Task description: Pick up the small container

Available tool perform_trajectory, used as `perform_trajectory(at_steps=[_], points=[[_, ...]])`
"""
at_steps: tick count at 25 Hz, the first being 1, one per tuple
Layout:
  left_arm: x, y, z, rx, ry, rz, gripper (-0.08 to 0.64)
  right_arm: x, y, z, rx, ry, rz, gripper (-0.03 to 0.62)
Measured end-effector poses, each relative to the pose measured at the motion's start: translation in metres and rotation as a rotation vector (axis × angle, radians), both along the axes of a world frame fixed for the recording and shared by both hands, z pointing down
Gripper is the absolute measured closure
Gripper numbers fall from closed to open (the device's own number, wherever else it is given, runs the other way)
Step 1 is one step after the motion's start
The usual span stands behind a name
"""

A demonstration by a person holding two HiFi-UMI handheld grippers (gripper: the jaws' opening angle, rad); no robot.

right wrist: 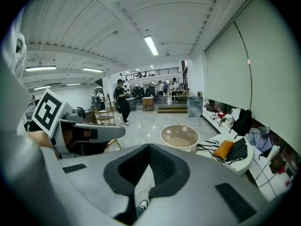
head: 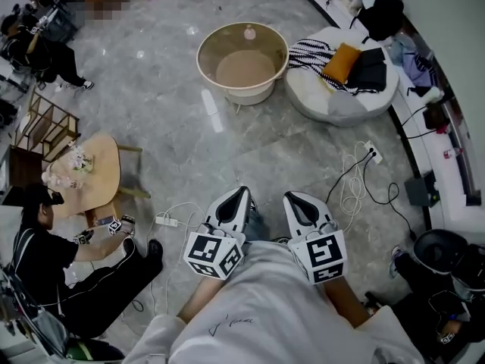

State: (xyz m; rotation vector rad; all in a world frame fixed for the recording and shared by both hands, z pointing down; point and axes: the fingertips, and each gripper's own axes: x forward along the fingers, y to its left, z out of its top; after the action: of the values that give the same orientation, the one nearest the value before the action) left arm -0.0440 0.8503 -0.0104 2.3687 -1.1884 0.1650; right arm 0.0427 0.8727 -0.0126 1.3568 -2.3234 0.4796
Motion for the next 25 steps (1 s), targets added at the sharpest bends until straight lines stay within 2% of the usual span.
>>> perform_trajectory(at_steps=[6,11,19,25], points=[[-0.037,-0.048,-0.007,0.031,-0.016,-0.009,0.543,-0.043,-0.049,-0.006,0.011,0.004,-0.009,0.577],[-0.061,-0.077,-0.003,0.034,-0.043,-0.03,0.543,-0.063,-0.078,-0.005,0.002,0.042,0.002,0.578],[-0.081,-0.094,0.022,-0.038,-0.097,0.021,0.543,-0.091,-0.103,0.011,-0.059,0.059,-0.015,0.578],[-0.093,-0.105,0.024,-0.045,-0.107,0.004,0.543,-0.098,-0.112,0.018,-0.094,0.07,-0.023,0.58]])
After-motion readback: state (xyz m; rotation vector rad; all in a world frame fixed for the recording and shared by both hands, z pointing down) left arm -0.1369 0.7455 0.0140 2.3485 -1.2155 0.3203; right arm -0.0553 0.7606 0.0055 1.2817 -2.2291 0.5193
